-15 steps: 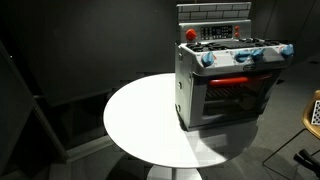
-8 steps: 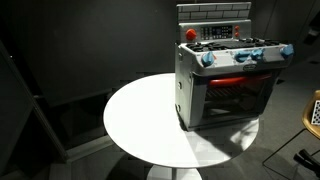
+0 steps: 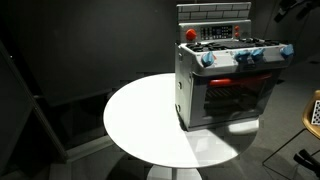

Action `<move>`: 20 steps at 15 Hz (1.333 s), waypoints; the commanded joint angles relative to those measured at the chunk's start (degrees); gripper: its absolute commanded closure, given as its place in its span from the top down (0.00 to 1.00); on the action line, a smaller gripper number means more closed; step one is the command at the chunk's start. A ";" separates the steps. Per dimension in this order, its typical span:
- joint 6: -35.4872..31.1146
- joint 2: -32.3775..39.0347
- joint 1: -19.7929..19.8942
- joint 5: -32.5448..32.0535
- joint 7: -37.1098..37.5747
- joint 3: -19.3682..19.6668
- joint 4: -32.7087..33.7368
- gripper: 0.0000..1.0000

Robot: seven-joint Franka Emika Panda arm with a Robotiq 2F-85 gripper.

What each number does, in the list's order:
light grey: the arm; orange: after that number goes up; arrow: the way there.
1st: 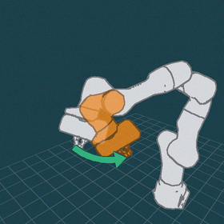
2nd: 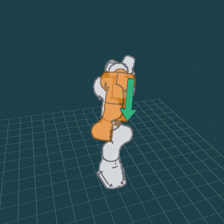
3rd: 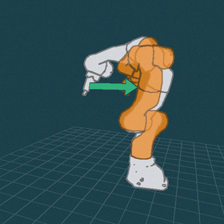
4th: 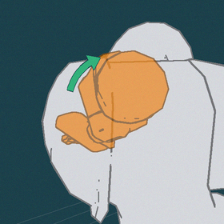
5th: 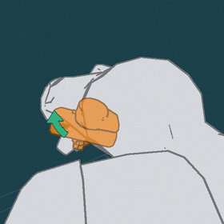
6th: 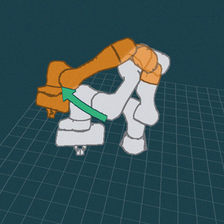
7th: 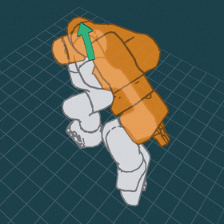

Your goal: Press the top right orange button on the stove

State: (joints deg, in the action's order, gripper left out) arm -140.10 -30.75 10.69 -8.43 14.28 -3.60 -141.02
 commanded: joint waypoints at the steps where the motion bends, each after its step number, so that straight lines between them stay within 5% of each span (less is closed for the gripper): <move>1: -4.02 6.14 3.24 -4.19 4.75 -1.36 4.93 1.00; 8: -6.58 14.37 6.05 -11.46 13.46 -2.47 11.38 1.00; 20: -4.11 25.89 1.55 -13.24 17.62 1.04 21.83 1.00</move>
State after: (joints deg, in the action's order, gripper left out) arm -146.43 -7.64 14.31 -21.68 30.87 -4.13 -123.01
